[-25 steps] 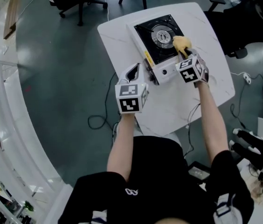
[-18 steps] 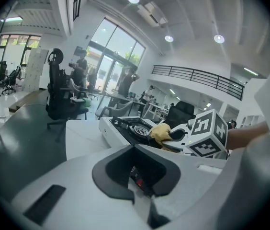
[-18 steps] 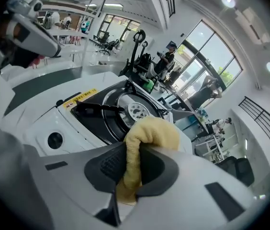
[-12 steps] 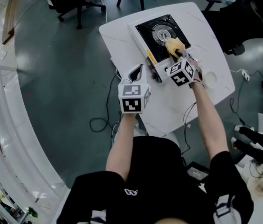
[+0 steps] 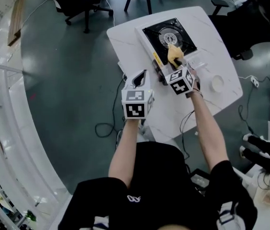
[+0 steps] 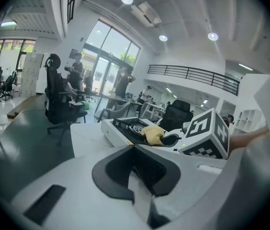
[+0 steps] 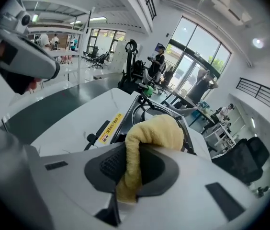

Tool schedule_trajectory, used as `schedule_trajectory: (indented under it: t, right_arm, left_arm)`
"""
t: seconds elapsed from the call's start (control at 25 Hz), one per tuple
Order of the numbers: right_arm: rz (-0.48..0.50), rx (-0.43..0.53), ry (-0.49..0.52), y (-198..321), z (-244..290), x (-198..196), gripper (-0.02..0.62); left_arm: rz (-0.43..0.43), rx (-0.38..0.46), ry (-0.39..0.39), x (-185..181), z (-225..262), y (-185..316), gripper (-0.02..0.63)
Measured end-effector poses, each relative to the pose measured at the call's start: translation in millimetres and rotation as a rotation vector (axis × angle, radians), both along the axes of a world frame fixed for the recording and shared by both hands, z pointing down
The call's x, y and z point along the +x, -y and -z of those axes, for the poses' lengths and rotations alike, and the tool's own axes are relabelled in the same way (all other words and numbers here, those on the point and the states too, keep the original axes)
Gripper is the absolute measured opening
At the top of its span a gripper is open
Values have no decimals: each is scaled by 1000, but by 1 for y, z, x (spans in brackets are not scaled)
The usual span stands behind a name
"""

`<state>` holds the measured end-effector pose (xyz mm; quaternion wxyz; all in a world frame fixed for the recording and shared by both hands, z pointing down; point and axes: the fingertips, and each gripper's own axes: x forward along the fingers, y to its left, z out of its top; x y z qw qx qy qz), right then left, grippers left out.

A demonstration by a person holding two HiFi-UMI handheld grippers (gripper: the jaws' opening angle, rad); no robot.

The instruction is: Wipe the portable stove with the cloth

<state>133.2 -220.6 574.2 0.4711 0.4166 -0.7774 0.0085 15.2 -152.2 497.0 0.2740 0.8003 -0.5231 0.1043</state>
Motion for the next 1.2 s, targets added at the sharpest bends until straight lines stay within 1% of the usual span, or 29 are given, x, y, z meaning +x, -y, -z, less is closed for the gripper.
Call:
schedule_trajectory:
  t: [0.16, 0.28, 0.36, 0.44, 0.56, 0.72, 0.84, 0.96, 1.04, 1.2]
  right_arm:
    - [25, -19, 94, -9, 9, -10, 32]
    - [56, 2, 218, -19, 17, -15, 35]
    - [78, 3, 278, -33, 19, -15, 35]
    - [99, 2, 307, -43, 23, -18, 35]
    - [107, 30, 350, -39, 40, -24, 35]
    - [128, 50, 394, -48, 59, -42, 35]
    - [94, 49, 404, -45, 70, -55, 37]
    - [12, 59, 401, -27, 69, -63, 37]
    - [-44, 61, 349, -7, 57, -62, 37]
    - [-150, 28, 178, 13, 31, -58, 37]
  left_arm:
    - [23, 13, 40, -3, 10, -3, -6]
    - [22, -4, 59, 4, 12, -12, -6]
    - [27, 0, 73, 6, 19, -19, -6]
    - [40, 14, 90, 3, 29, -23, -6]
    - [50, 49, 115, -2, 45, -20, -6]
    - [52, 51, 125, -7, 50, -19, -6]
    - [35, 57, 112, -4, 50, -6, -6]
    - [-4, 57, 98, 1, 40, 13, -6]
    - [-36, 41, 82, 0, 25, 28, -6]
    - [-138, -50, 24, -9, -20, 46, -6]
